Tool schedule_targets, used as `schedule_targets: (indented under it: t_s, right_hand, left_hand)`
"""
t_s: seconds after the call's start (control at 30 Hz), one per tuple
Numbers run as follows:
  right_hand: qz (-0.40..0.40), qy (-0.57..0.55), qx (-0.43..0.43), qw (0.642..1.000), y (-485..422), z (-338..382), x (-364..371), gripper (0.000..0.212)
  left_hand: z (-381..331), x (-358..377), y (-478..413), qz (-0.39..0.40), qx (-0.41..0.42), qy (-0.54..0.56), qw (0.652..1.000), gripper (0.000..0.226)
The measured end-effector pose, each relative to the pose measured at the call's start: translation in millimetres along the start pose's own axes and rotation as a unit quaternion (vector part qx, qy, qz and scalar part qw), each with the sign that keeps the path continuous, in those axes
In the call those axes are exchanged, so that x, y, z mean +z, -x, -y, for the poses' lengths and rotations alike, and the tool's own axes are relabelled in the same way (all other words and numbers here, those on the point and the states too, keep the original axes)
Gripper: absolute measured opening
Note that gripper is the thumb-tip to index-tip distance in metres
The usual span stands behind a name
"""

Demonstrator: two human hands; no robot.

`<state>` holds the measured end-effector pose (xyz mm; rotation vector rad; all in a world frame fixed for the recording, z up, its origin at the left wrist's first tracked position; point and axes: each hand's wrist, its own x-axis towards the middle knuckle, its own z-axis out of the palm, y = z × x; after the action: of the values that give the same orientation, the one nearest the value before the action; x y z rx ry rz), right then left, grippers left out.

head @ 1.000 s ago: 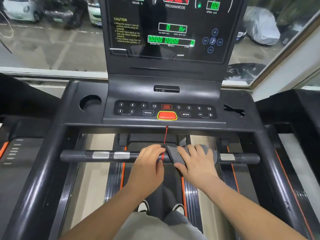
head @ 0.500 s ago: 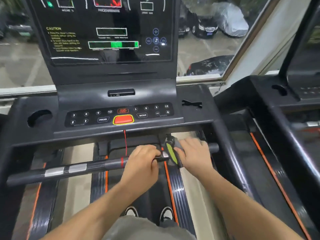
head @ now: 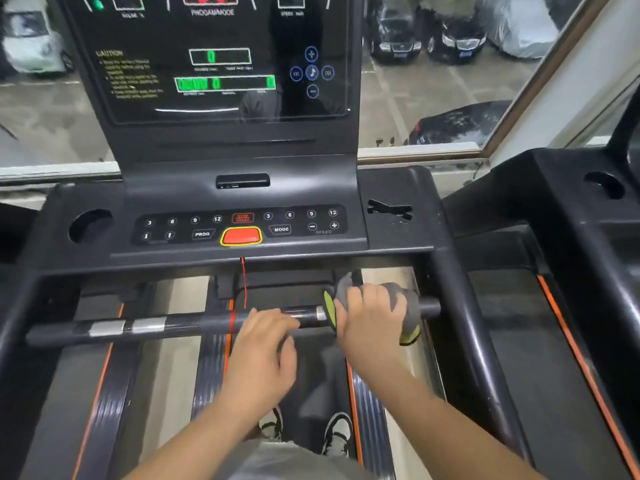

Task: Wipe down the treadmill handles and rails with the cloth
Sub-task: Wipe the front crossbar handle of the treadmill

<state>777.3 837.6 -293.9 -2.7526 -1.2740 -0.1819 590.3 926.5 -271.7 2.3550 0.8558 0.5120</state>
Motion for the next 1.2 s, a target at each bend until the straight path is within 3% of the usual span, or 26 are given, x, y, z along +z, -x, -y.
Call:
schedule_targets:
  t_s: [0.2,0.33,0.4,0.47,0.53,0.6,0.7,0.8,0.97,1.03,1.2]
  right_hand:
    - [-0.05,-0.061,-0.084,0.993,4,76,5,0.028]
    - [-0.068,-0.048,-0.091,0.992,1,91,8,0.029]
    - [-0.082,-0.03,-0.054,0.995,-3,99,10,0.033]
    - [-0.071,-0.031,0.013,0.997,-13,114,7,0.033]
    - [0.022,-0.028,0.079,0.996,-21,133,5,0.033]
    - [0.027,-0.03,0.103,0.994,-20,150,6,0.031]
    - [-0.069,-0.023,0.093,0.993,-5,168,11,0.031]
    - [-0.11,0.0,0.067,0.992,4,181,14,0.032]
    - [-0.086,0.056,-0.019,0.995,30,187,20,0.022]
    - [-0.073,0.077,-0.038,0.994,37,184,21,0.03]
    - [-0.062,0.06,-0.051,0.995,62,190,13,0.016]
  left_hand:
    - [25,-19,36,-0.034,-0.105,0.015,0.994,0.021]
    - [49,-20,42,0.012,-0.198,0.111,0.974,0.019]
    - [65,-26,40,0.036,-0.214,0.122,0.969,0.023]
    - [78,-35,38,0.071,-0.216,0.116,0.967,0.029]
    - [87,-47,39,0.084,-0.202,0.128,0.967,0.028]
    - [97,-59,42,0.085,-0.193,0.141,0.967,0.025]
    - [114,-72,46,0.106,-0.179,0.145,0.967,0.023]
    - [129,-81,54,0.116,-0.157,0.144,0.97,0.028]
    - [142,-97,63,0.143,-0.126,0.106,0.976,0.021]
    - [148,-99,67,0.143,-0.126,0.107,0.976,0.02]
    - [165,-91,78,0.092,-0.141,0.148,0.975,0.025]
